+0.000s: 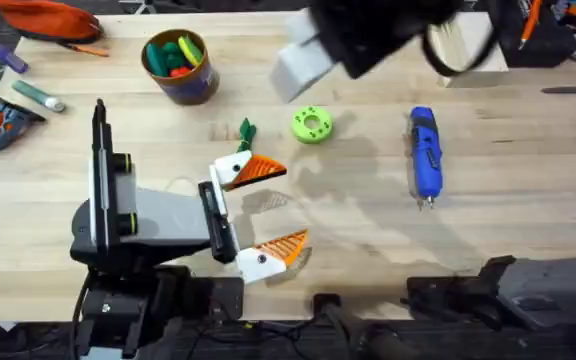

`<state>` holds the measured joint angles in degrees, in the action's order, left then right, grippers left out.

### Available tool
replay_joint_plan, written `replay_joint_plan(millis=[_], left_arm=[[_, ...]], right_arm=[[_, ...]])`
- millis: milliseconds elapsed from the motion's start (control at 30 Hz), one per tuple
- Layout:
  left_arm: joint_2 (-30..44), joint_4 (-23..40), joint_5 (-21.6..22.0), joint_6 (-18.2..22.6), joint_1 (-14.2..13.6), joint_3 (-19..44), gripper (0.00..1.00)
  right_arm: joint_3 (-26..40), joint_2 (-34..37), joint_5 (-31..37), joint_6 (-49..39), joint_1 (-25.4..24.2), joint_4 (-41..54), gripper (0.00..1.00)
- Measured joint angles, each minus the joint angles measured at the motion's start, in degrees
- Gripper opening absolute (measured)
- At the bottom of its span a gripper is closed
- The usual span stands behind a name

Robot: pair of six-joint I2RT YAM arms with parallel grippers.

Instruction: Pick up the gripper from the table and insert it into the empty holder that is missing its gripper. Then pick up a screw, insert it into the mounting hole, and use the screwdriver to tighten it. Finally, clean up the table by picking up the vegetable and placing it into the bucket.

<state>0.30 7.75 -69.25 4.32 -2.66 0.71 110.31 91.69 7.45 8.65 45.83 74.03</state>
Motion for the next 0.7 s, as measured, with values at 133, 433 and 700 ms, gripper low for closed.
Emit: replay_joint_plan(millis=[133, 433, 700], left_arm=[[0.0, 0.0, 0.0, 0.0, 0.0, 0.0, 0.985], [0.0, 0.0, 0.0, 0.0, 0.0, 0.0, 0.985], [0.0, 0.0, 0.0, 0.0, 0.0, 0.0, 0.985]], right_arm=[[-10.4, -7.8, 0.4, 4.9, -5.9, -4.1, 0.893], [-23.8, -17.9, 2.0, 14.2, -22.6, -4.3, 0.894], [-24.1, -15.8, 6.9, 15.6, -31.9, 3.3, 0.898]])
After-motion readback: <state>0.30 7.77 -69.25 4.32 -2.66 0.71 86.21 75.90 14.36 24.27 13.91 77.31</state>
